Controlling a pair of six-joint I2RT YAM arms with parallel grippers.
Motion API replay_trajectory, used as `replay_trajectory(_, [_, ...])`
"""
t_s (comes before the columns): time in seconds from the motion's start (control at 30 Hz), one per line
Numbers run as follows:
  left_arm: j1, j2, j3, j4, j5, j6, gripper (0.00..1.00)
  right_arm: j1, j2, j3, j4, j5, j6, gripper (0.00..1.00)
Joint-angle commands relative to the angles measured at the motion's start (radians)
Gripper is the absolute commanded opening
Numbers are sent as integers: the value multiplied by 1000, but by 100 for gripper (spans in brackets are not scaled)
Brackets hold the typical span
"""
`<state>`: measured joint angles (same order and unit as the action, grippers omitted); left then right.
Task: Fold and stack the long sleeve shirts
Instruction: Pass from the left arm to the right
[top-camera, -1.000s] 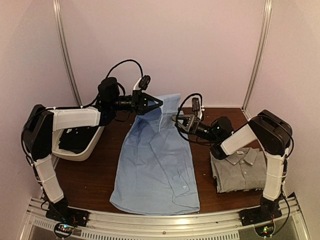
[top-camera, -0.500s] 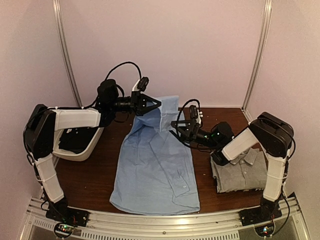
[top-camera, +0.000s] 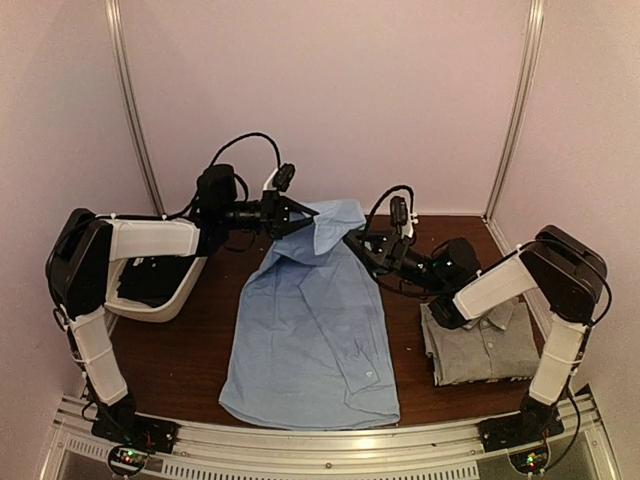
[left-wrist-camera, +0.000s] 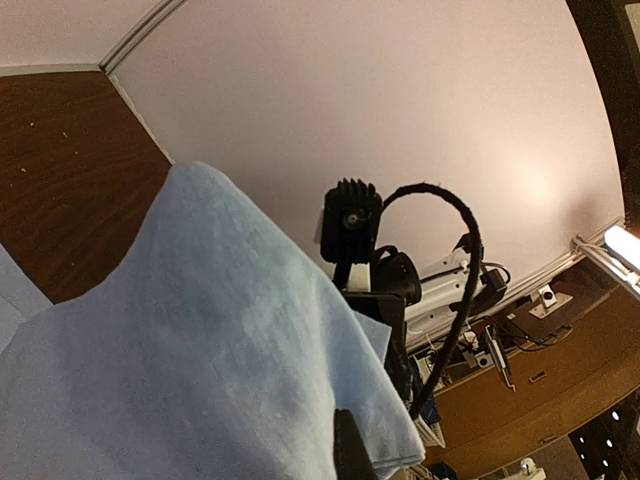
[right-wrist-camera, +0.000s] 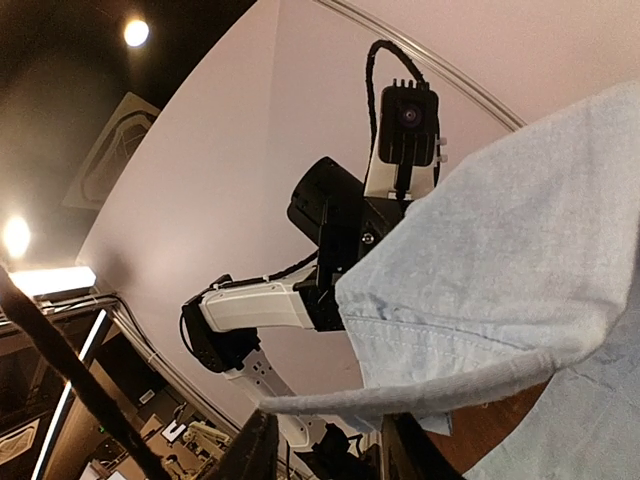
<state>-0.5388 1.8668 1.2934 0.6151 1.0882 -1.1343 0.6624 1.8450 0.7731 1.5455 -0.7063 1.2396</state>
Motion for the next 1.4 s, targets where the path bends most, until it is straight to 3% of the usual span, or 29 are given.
replay_trajectory(0.0, [12,-24,-14,-24,-22,54,0,8,-34,-17,41,40,-29,34])
replay_trajectory(0.13, [12,-31,-18,-40,-24,65,0,9,-30,-27,-20,63,-38,24])
replay_trajectory(0.23, [13,-37,-20,-43,-25,68,0,8,-30,-27,-66,72,-50,24])
replay_trajectory(0.33, [12,-42,-15,-43,-25,64,0,9,-42,-35,-126,92,-77,33])
replay_trajectory(0.5, [11,-49,-12,6,-35,6,0,10,-54,-37,-183,118,-93,65])
replay_trajectory(0.63, [11,-48,-20,84,-48,-72,0,16,-51,-11,-241,133,-110,76])
replay_trajectory(0.87, [10,-42,-39,232,-58,-195,0,18,3,38,-268,159,-132,85])
replay_trajectory(1.13, [10,-34,-55,384,-55,-315,0,19,120,155,-211,174,-100,86])
replay_trajectory(1.37, [10,-36,-57,408,-50,-330,0,19,164,193,-126,191,-60,86])
